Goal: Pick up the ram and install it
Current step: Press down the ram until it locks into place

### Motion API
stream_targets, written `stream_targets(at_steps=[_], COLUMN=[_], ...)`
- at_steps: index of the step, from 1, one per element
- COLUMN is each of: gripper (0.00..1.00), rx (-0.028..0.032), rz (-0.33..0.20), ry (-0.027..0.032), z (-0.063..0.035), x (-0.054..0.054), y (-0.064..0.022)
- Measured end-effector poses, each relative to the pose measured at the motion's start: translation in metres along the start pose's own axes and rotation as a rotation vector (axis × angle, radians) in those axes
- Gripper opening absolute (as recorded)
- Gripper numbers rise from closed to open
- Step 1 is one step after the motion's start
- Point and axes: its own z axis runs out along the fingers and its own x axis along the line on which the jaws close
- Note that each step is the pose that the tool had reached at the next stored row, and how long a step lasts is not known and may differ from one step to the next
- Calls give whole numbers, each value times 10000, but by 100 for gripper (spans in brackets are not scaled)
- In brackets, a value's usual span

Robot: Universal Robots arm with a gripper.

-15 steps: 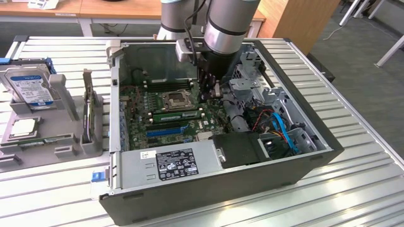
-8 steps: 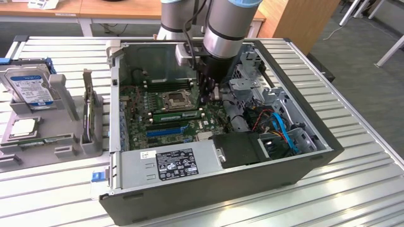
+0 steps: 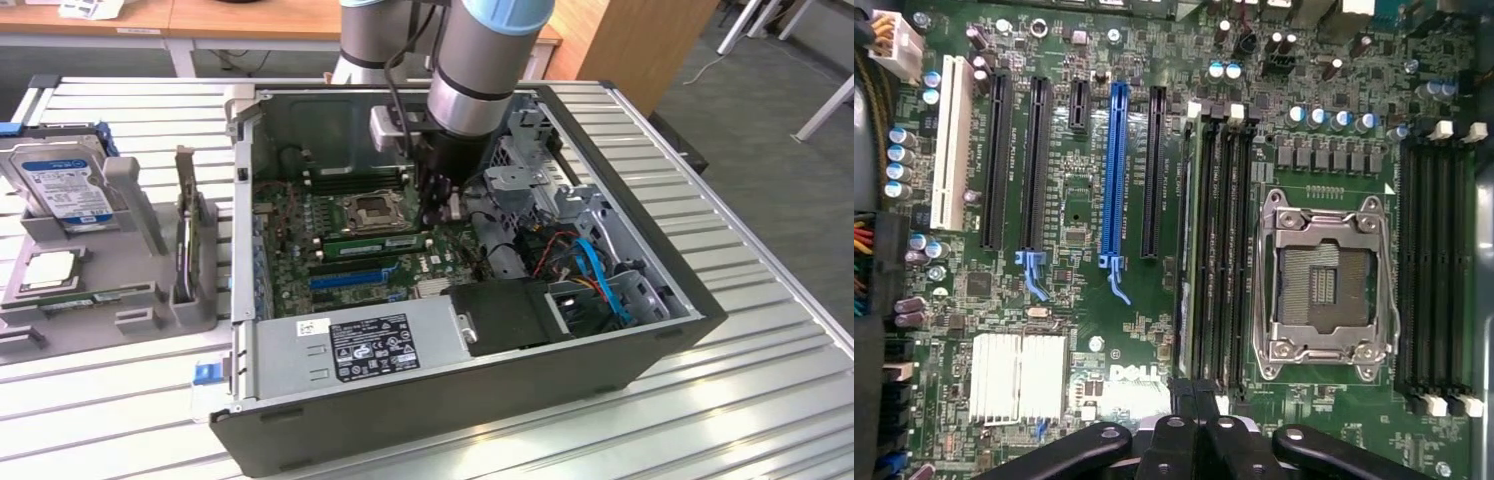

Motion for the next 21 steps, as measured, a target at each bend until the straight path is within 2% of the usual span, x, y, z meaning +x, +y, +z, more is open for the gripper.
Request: stream_targets(at_steps=[11, 21], gripper=[10, 10], rx=[0, 0], rz=[1, 0], ry=[0, 0], z=[7, 71], x=[1, 6], y=[-25, -29])
